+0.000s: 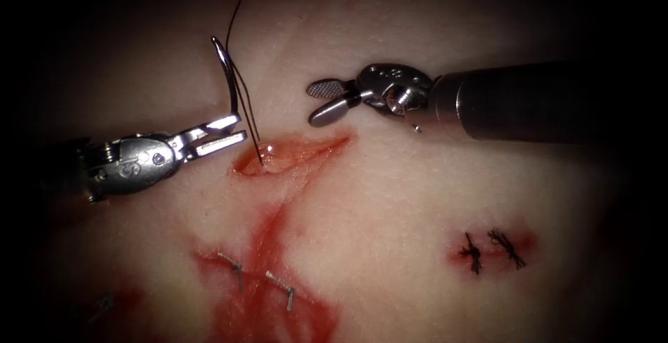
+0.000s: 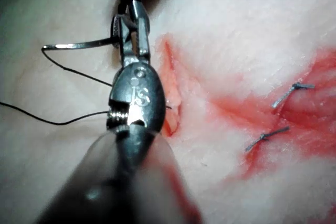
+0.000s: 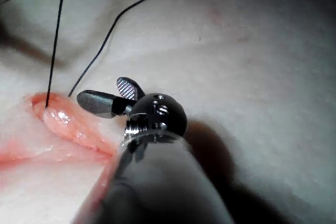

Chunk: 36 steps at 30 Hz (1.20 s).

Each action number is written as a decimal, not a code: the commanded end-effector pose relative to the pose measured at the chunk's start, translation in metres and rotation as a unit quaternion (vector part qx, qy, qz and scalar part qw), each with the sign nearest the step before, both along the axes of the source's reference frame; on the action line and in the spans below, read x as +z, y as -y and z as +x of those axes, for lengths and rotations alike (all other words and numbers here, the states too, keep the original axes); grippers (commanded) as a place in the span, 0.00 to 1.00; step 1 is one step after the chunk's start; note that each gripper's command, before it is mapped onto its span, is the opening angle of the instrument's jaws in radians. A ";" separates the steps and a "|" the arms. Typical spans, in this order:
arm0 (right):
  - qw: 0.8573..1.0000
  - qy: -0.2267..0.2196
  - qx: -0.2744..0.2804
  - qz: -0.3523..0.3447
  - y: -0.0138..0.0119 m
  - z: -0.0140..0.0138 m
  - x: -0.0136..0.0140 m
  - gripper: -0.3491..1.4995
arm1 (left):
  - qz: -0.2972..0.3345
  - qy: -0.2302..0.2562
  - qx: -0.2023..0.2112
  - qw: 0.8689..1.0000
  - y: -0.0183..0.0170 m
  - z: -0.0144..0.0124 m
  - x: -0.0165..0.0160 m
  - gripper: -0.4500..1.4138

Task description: Wound Closure

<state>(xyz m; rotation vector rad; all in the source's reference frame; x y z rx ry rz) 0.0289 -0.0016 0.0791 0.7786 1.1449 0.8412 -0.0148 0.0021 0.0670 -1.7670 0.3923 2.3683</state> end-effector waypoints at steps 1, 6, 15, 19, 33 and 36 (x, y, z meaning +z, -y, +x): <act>1.000 0.001 0.004 0.016 -0.0002 0.0008 0.0003 0.77 | -0.011 -0.006 0.000 1.000 -0.0001 -0.0008 0.0009 0.00; 0.999 0.002 0.008 0.054 -0.0003 0.0003 -0.0001 0.77 | -0.057 -0.029 -0.003 0.998 0.0013 -0.0023 0.0023 0.00; 0.994 0.002 0.012 0.106 0.0007 0.0004 -0.0009 0.86 | -0.113 -0.105 -0.004 0.988 0.0043 -0.0059 0.0082 0.00; 0.993 0.002 0.012 0.118 0.0011 0.0005 -0.0013 0.91 | -0.125 -0.138 -0.015 0.982 0.0052 -0.0069 0.0111 0.00; 0.986 -0.008 0.007 0.165 0.0021 0.0013 -0.0024 0.90 | -0.191 -0.216 -0.022 0.957 0.0056 -0.0066 0.0132 0.00; 0.986 -0.007 0.009 0.164 0.0022 0.0018 -0.0023 0.90 | -0.214 -0.229 -0.013 0.949 0.0058 -0.0067 0.0132 0.00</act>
